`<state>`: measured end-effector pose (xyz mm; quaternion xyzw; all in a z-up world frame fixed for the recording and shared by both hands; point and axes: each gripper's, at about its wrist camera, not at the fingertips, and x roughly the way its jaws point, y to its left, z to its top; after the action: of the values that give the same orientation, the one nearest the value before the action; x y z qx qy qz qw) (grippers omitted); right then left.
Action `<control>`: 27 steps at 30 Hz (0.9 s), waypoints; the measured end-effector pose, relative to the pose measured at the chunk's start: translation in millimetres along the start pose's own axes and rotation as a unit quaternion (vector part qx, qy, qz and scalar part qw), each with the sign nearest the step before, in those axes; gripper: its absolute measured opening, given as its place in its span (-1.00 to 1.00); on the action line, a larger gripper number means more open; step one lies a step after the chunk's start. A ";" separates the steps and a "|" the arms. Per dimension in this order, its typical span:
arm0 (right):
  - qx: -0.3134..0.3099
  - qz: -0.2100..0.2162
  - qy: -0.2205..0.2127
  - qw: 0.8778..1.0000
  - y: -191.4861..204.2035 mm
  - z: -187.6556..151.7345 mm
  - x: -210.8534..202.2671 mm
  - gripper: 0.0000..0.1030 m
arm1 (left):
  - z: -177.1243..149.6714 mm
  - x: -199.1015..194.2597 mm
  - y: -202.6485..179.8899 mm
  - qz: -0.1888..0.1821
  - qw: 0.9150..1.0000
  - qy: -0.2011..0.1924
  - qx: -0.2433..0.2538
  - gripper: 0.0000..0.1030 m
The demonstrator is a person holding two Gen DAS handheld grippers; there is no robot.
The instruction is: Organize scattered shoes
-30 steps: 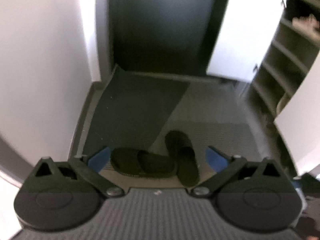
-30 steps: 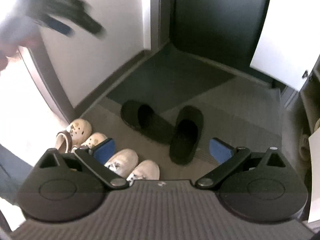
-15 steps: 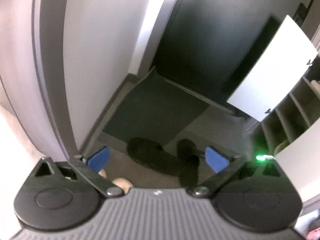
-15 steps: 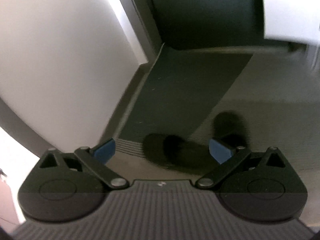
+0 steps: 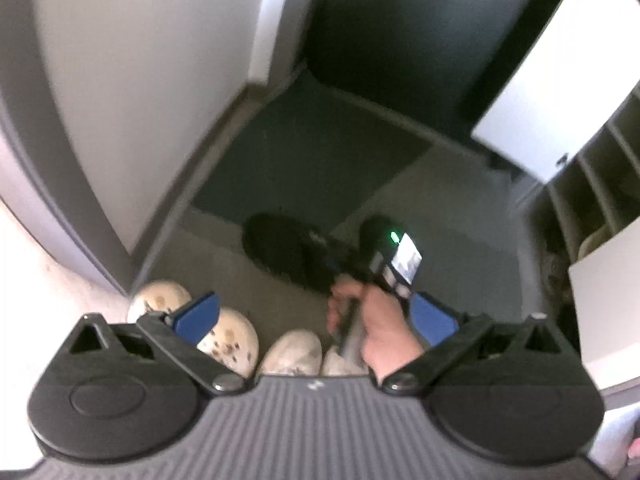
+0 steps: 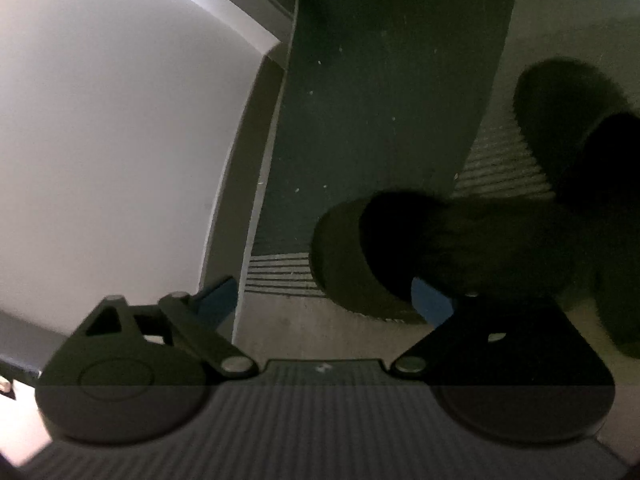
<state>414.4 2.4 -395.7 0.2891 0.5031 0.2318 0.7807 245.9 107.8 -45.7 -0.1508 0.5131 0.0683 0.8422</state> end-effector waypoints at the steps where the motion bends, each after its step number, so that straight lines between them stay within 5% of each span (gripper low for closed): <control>1: 0.004 -0.003 0.001 1.000 -0.8 -0.3 8.3 0.69 | 3.7 10.2 -2.1 0.005 1.000 0.006 -0.005 0.99; 8: 0.004 -0.022 -0.017 1.000 -4.0 5.5 40.8 0.33 | -3.7 46.2 -20.0 0.041 0.999 -0.005 -0.007 0.99; 12: 0.054 -0.012 0.010 0.998 -12.1 1.3 56.8 -0.25 | 8.5 55.4 -13.4 0.051 0.998 -0.013 -0.046 0.99; 17: 0.156 0.026 -0.003 0.987 -29.1 -8.1 60.3 -0.39 | 13.3 65.2 -5.4 0.066 0.995 -0.003 -0.074 0.99; 20: 0.249 0.062 -0.034 0.966 -43.0 -19.2 53.6 -0.49 | 14.3 65.3 -6.5 0.077 0.995 -0.009 -0.068 0.99; 27: 0.422 0.117 -0.191 0.879 -62.4 -50.7 27.8 -0.64 | 22.0 55.8 -6.2 0.075 0.992 -0.042 -0.094 0.99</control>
<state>383.0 -13.6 -473.1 0.6865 0.3567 0.0276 0.6330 292.0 106.9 -84.5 -0.1878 0.4784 0.1856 0.8375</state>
